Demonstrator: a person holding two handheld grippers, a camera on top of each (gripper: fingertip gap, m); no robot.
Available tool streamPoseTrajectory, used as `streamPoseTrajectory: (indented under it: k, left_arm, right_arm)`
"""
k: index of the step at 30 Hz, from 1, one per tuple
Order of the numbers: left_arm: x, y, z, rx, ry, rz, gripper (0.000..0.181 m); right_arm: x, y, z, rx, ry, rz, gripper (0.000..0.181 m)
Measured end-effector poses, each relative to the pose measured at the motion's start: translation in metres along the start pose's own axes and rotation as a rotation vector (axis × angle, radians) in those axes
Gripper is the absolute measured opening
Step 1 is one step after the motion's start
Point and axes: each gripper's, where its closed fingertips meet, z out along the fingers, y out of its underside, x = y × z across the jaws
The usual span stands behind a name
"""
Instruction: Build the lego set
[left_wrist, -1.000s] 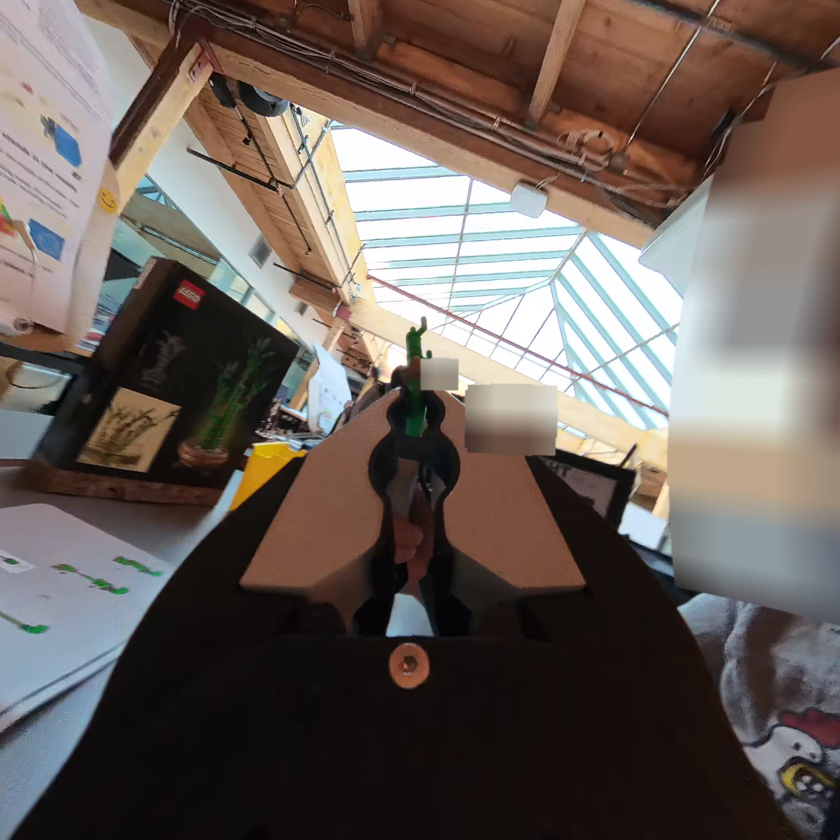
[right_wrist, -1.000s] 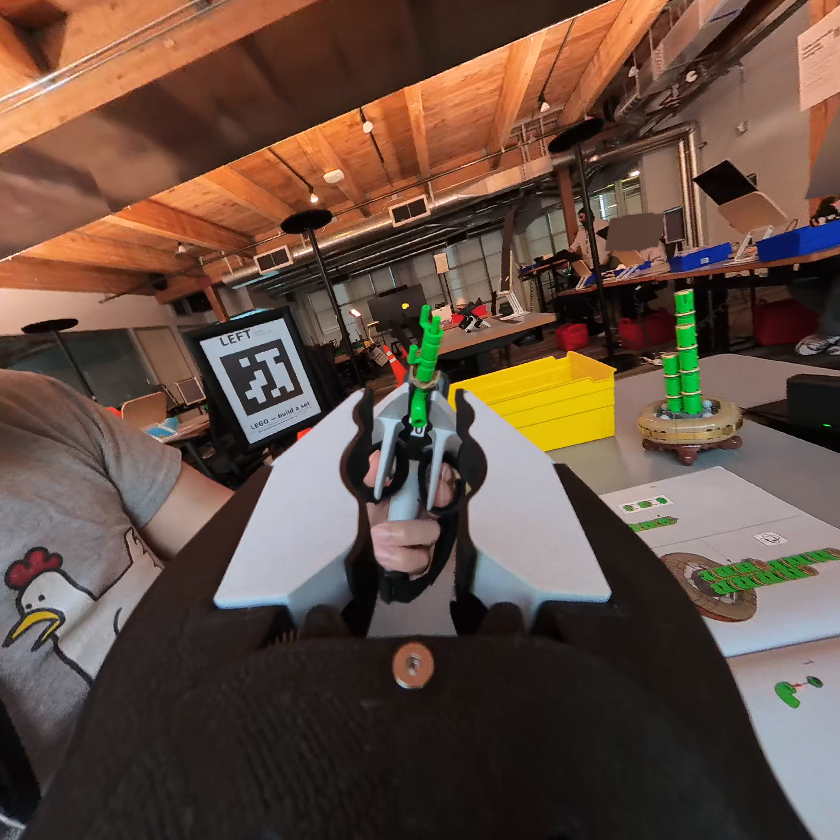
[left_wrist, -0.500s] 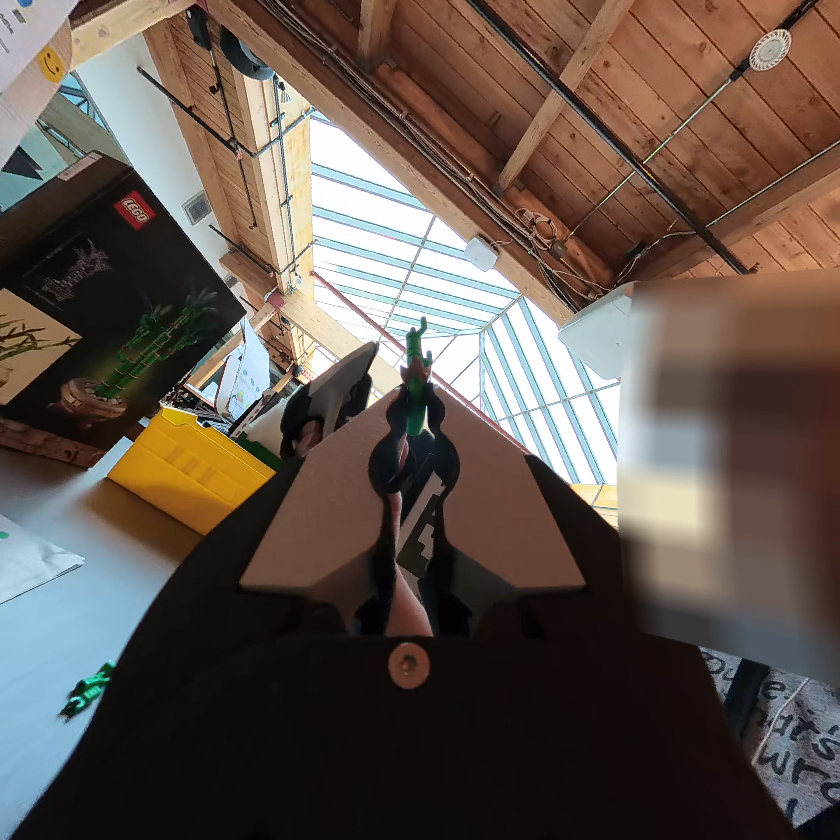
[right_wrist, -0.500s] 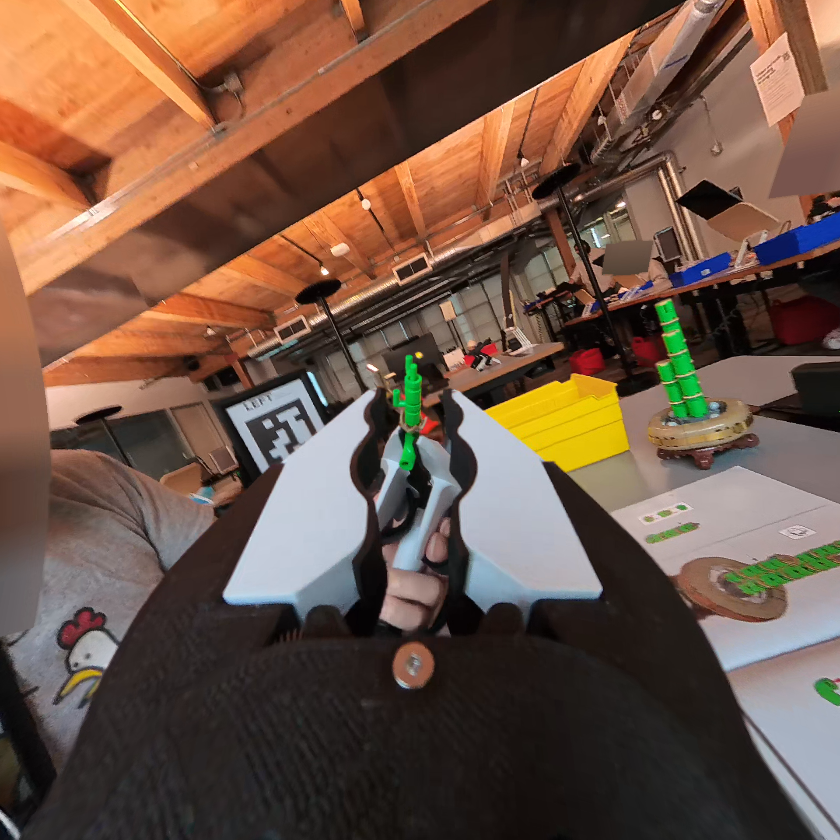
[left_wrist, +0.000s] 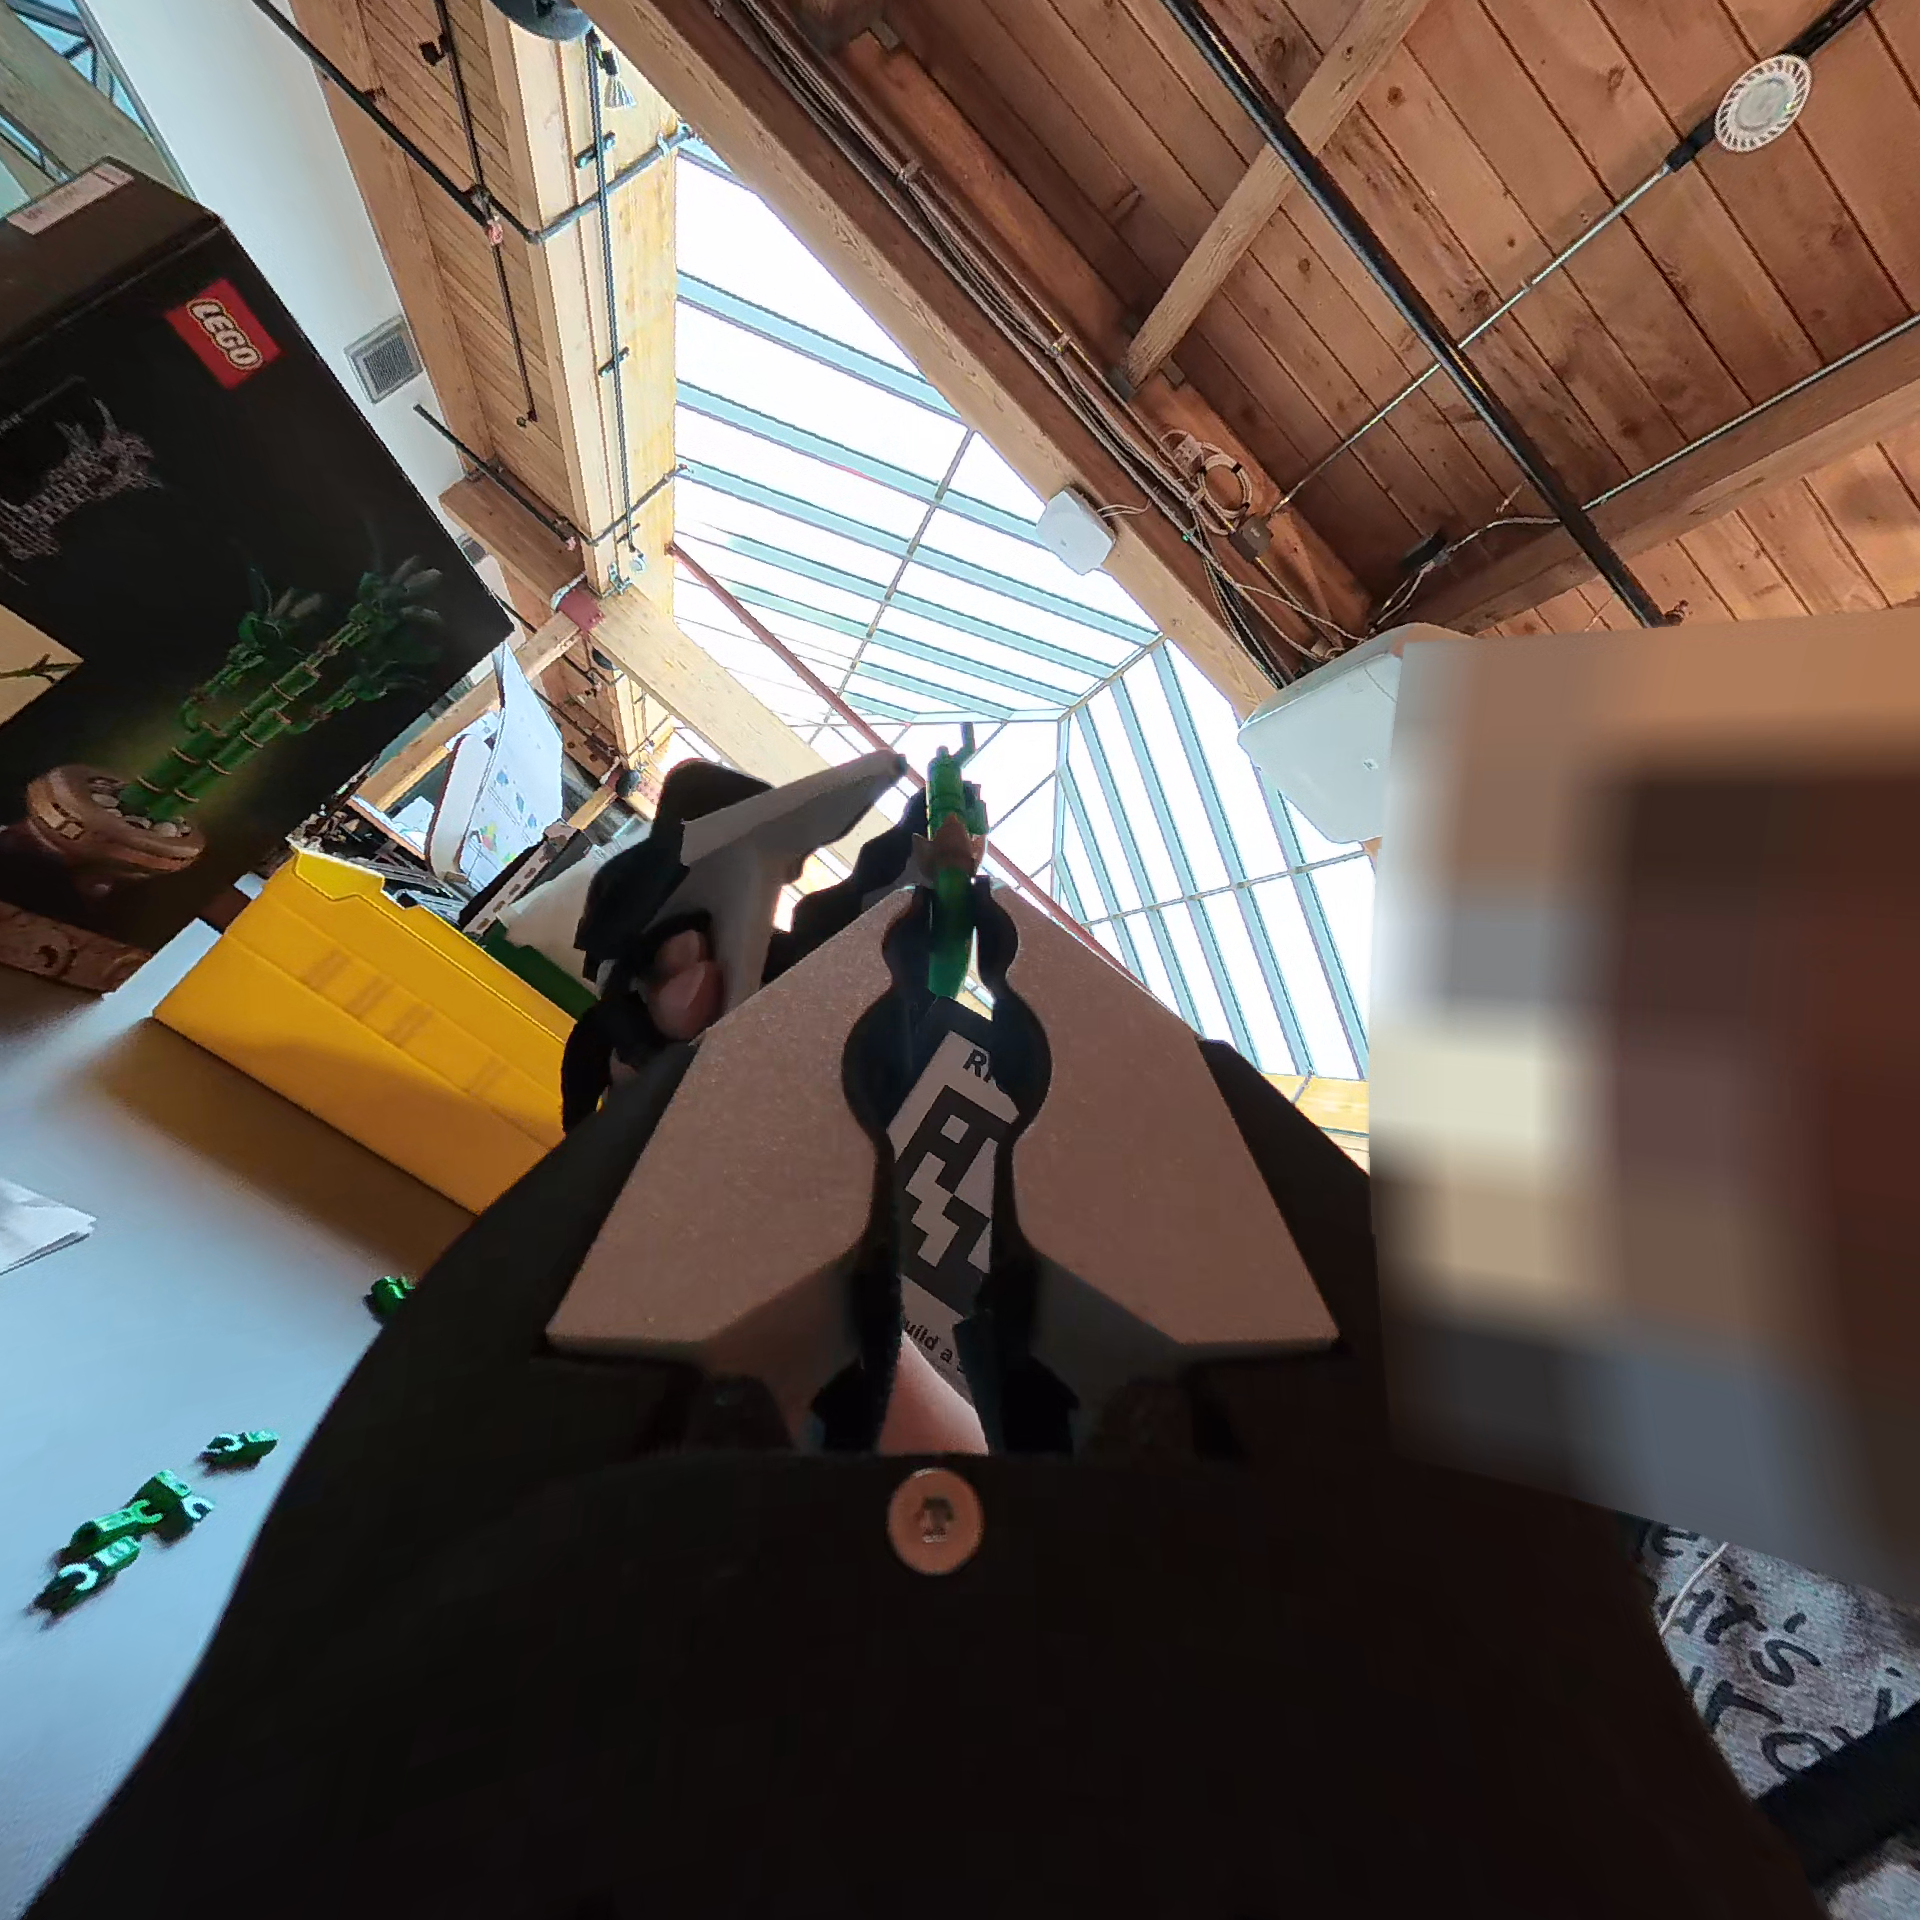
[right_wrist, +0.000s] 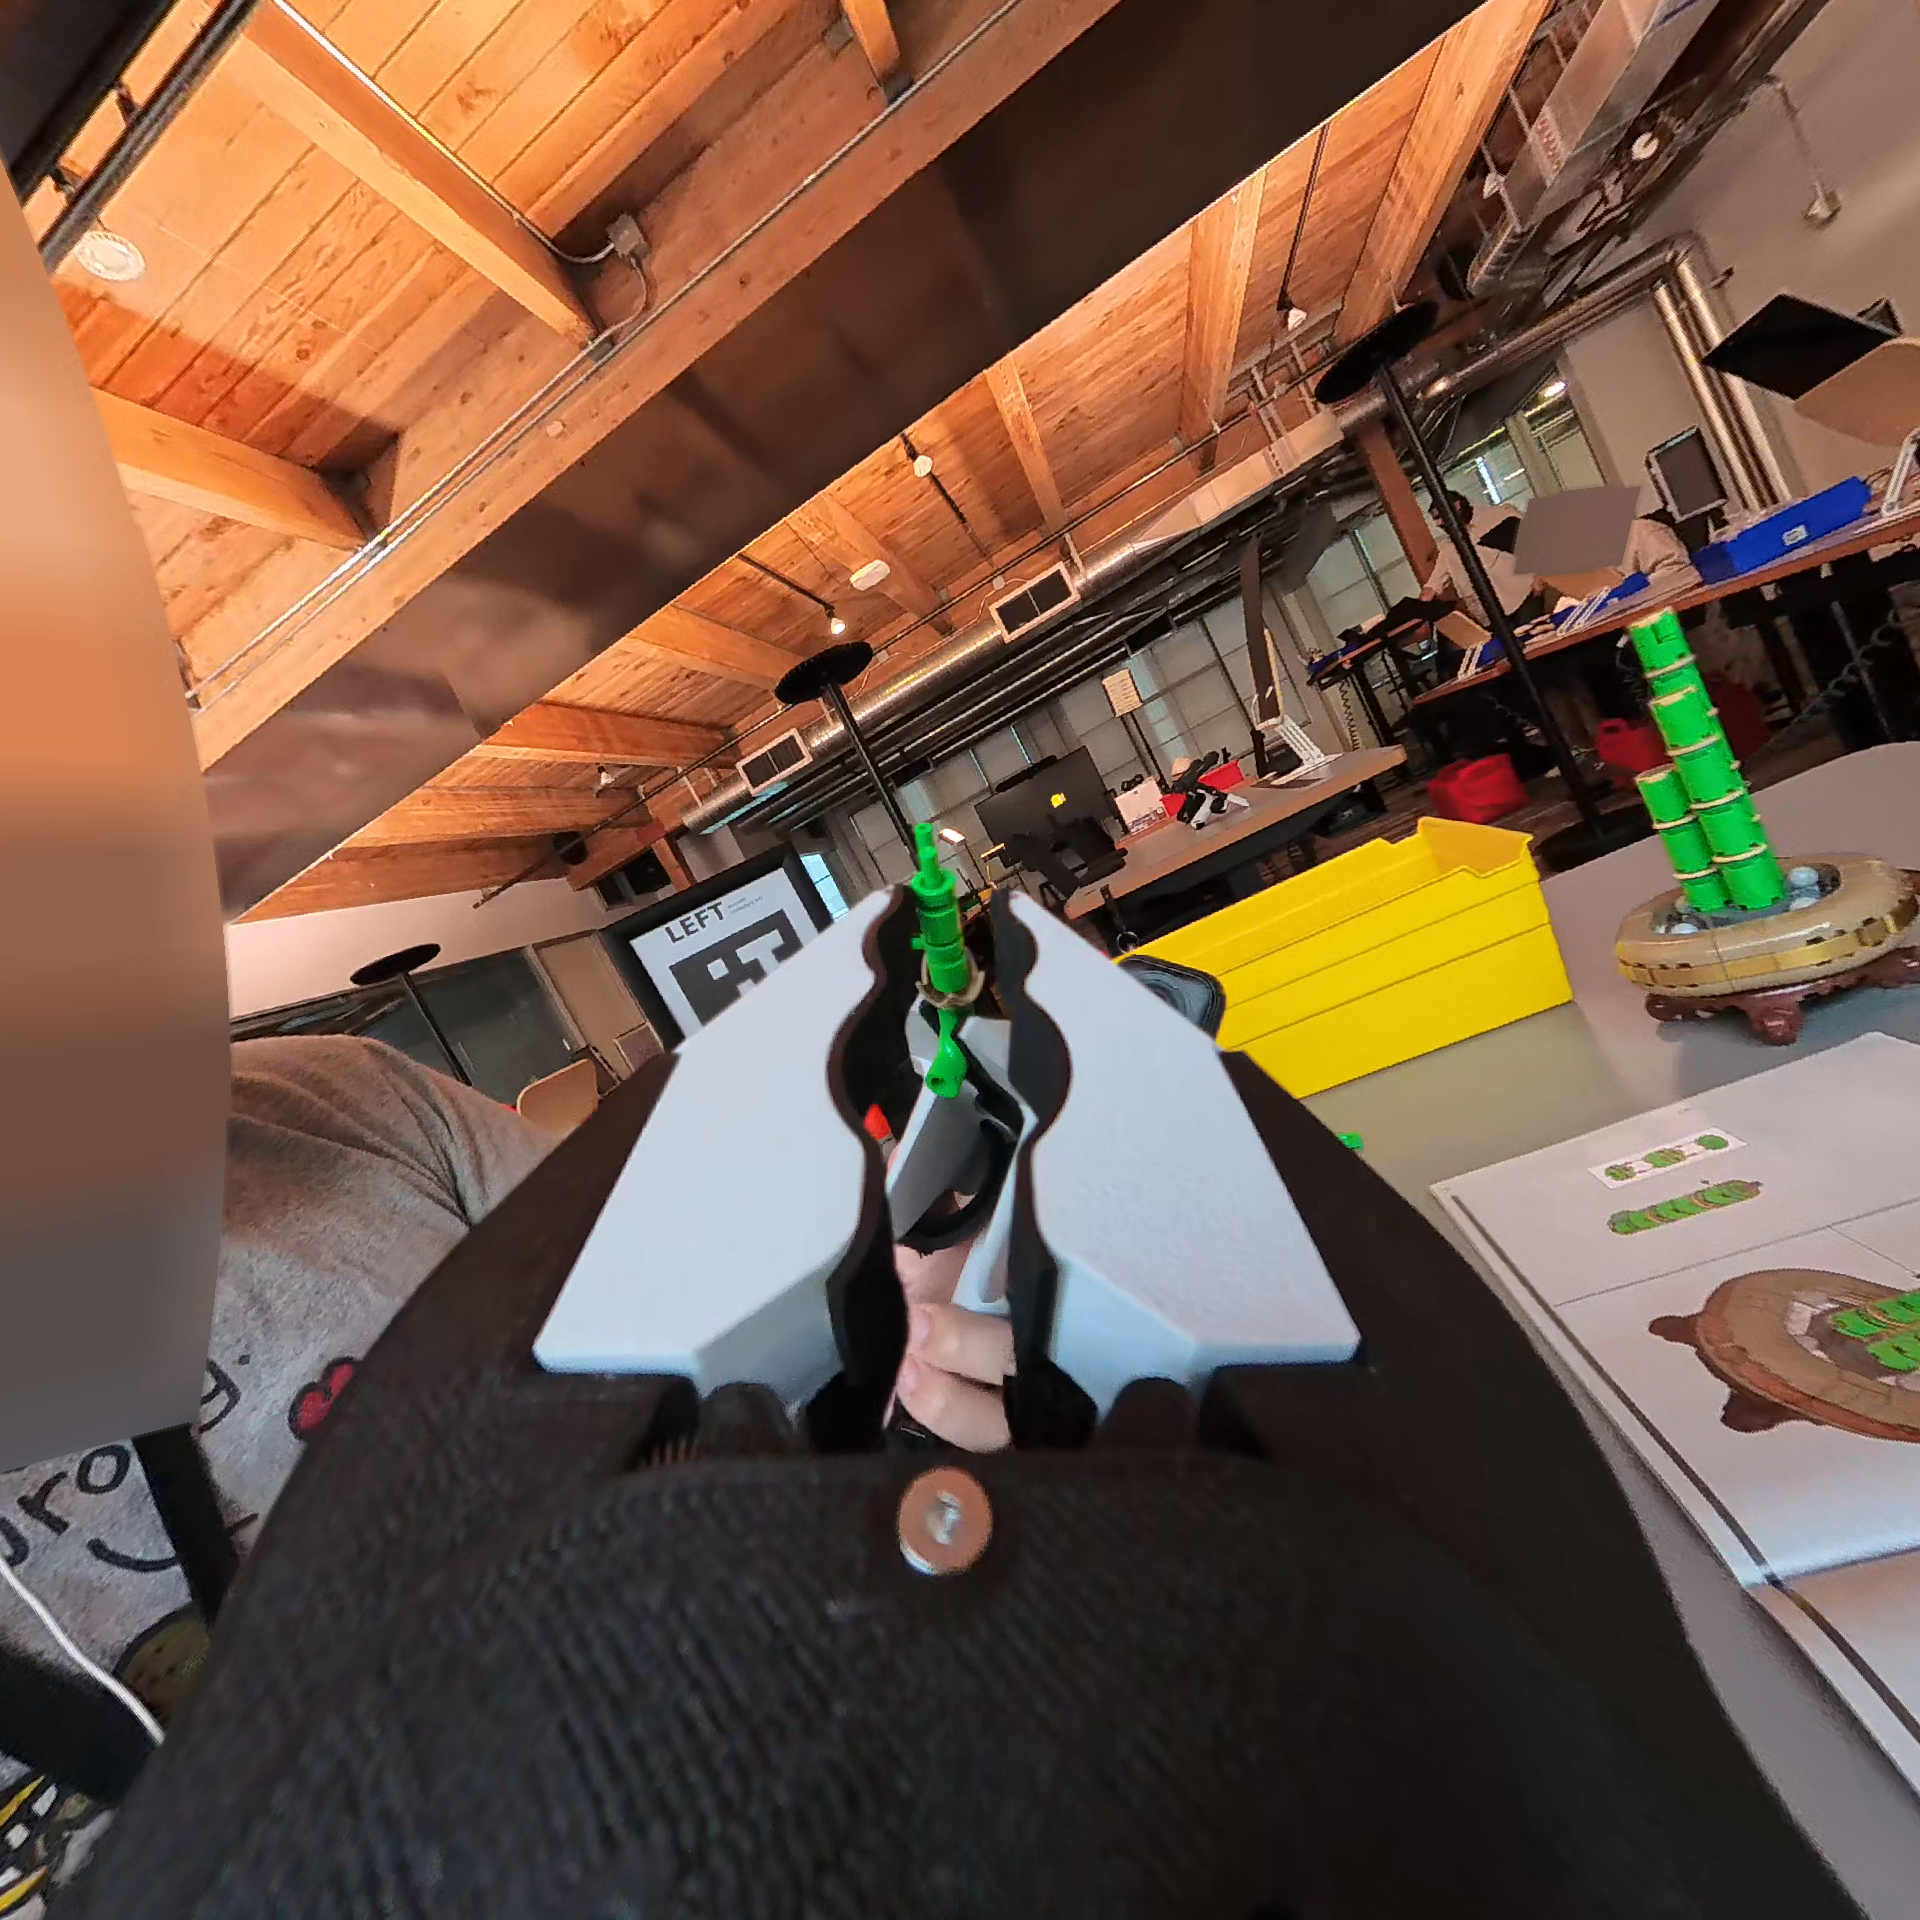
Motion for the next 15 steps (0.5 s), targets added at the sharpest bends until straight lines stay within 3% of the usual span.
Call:
streamPoseTrajectory:
  k: [1, 8, 15]
  left_arm:
    - [-0.001, 0.000, 0.000, 0.000, -0.002, -0.002, 0.005]
    - [-0.003, 0.003, 0.000, -0.029, -0.032, 0.047, 0.005]
    - [-0.012, 0.001, -0.005, -0.053, -0.143, 0.240, 0.004]
  right_arm:
    - [-0.001, 0.000, 0.000, 0.003, 0.000, -0.010, 0.009]
    - [0.000, 0.000, 0.000, -0.010, 0.033, -0.042, 0.006]
    - [0.012, 0.002, 0.004, 0.032, 0.116, 0.010, 0.006]
